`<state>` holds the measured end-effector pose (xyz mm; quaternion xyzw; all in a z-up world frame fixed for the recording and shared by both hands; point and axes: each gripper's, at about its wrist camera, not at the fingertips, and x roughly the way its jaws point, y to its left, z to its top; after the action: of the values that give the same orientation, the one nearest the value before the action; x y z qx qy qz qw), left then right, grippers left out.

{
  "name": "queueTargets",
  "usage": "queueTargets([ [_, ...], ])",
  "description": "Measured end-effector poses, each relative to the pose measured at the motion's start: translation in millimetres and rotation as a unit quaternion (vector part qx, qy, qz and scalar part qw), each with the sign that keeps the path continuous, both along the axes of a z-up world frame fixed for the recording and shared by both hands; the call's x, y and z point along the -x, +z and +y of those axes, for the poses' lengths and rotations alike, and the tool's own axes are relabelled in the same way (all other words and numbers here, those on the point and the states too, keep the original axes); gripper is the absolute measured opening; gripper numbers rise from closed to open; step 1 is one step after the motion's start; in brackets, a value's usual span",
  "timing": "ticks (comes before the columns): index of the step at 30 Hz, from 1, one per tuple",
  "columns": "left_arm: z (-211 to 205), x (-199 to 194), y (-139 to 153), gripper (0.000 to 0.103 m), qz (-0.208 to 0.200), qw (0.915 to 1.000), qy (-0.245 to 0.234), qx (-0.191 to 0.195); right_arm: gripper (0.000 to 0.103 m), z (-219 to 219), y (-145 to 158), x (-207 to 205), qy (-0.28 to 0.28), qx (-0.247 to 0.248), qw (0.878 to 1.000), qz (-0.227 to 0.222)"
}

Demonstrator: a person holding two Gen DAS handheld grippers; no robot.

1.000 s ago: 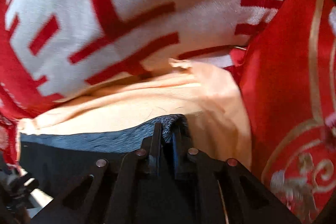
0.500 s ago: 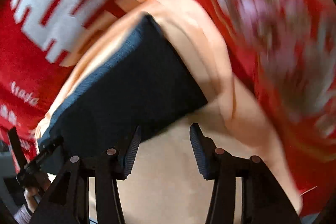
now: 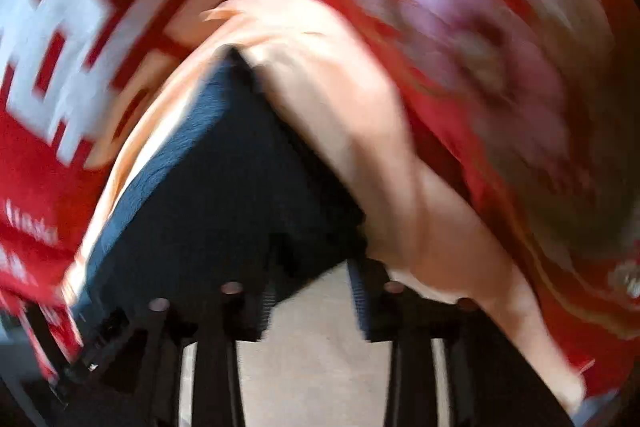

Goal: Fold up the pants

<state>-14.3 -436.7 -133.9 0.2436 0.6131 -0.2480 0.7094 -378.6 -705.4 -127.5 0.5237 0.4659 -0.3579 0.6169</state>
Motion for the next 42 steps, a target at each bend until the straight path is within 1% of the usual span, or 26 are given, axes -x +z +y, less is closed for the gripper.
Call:
queueTargets([
  [1, 2.7, -1.0, 1.4, 0.083, 0.003, 1.0000, 0.003, -0.001, 0.040, 1.7, 7.5, 3.5, 0.001, 0.010, 1.000, 0.000],
  [3, 10.3, -3.3, 3.7, 0.083, 0.002, 1.0000, 0.002, -0.004, 0.040, 8.9, 22.4, 1.8, 0.028, 0.036, 0.999, 0.019],
  [6, 28.2, -8.7, 8.1, 0.083, 0.005, 0.9999, 0.007, -0.008, 0.040, 28.1, 44.9, -6.2, 0.066, 0.068, 0.995, 0.025],
  [9, 43.5, -18.7, 17.9, 0.083, 0.003, 0.9998, 0.019, -0.002, 0.040, 51.4, 57.4, -34.1, 0.111, 0.082, 0.990, 0.013],
  [11, 54.5, -29.7, 26.2, 0.083, -0.002, 0.9996, 0.029, 0.005, 0.040, 67.2, 58.5, -62.8, 0.137, 0.082, 0.987, 0.000],
  [14, 72.7, -49.0, 33.2, 0.083, -0.007, 0.9991, 0.040, 0.011, 0.040, 95.0, 55.9, -112.8, 0.163, 0.065, 0.984, -0.022],
  [15, 78.8, -55.3, 33.4, 0.083, -0.007, 0.9990, 0.043, 0.012, 0.040, 95.7, 59.2, -116.1, 0.170, 0.060, 0.983, -0.031],
  [16, 84.3, -57.7, 33.9, 0.083, -0.005, 0.9988, 0.046, 0.013, 0.040, 106.1, 60.7, -128.0, 0.178, 0.055, 0.982, -0.041],
  [18, 100.5, -65.6, 32.4, 0.083, 0.001, 0.9986, 0.051, 0.015, 0.040, 131.6, 52.9, -155.2, 0.196, 0.044, 0.978, -0.057],
  [19, 112.6, -62.4, 34.1, 0.083, 0.008, 0.9984, 0.055, 0.015, 0.040, 145.4, 54.2, -163.7, 0.203, 0.036, 0.976, -0.063],
  [22, 147.2, -72.7, 30.3, 0.083, 0.022, 0.9978, 0.060, 0.016, 0.040, 190.3, 49.9, -179.8, 0.210, -0.008, 0.972, -0.103],
  [24, 169.2, -82.7, 33.6, 0.083, 0.023, 0.9976, 0.062, 0.019, 0.040, 221.1, 39.9, -193.5, 0.213, -0.038, 0.968, -0.126],
  [27, 207.2, -106.9, 40.6, 0.083, 0.017, 0.9972, 0.068, 0.026, 0.040, 268.6, 24.9, -215.9, 0.213, -0.092, 0.960, -0.159],
  [30, 242.9, -136.8, 44.5, 0.083, 0.000, 0.9973, 0.071, 0.018, 0.040, 309.4, 12.0, -229.9, 0.197, -0.135, 0.954, -0.179],
  [33, 274.2, -167.1, 40.2, 0.083, -0.020, 0.9975, 0.068, -0.002, 0.040, 339.0, -9.6, -247.6, 0.170, -0.164, 0.953, -0.188],
  [36, 298.6, -183.3, 35.3, 0.083, -0.023, 0.9969, 0.075, -0.005, 0.040, 357.4, -24.5, -257.7, 0.152, -0.177, 0.954, -0.191],
  [38, 314.2, -206.8, 30.6, 0.083, -0.022, 0.9965, 0.081, -0.003, 0.040, 365.0, -28.4, -259.0, 0.153, -0.177, 0.954, -0.187],
  [40, 314.8, -208.7, 24.8, 0.083, -0.019, 0.9964, 0.083, 0.002, 0.040, 368.9, -30.0, -262.1, 0.152, -0.172, 0.955, -0.186],
  [41, 308.7, -216.9, 17.5, 0.083, -0.021, 0.9966, 0.080, 0.004, 0.040, 367.1, -29.4, -263.1, 0.150, -0.167, 0.957, -0.186],
  [42, 307.2, -217.3, 16.2, 0.083, -0.025, 0.9969, 0.075, 0.005, 0.040, 365.4, -29.2, -263.8, 0.146, -0.165, 0.958, -0.186],
])
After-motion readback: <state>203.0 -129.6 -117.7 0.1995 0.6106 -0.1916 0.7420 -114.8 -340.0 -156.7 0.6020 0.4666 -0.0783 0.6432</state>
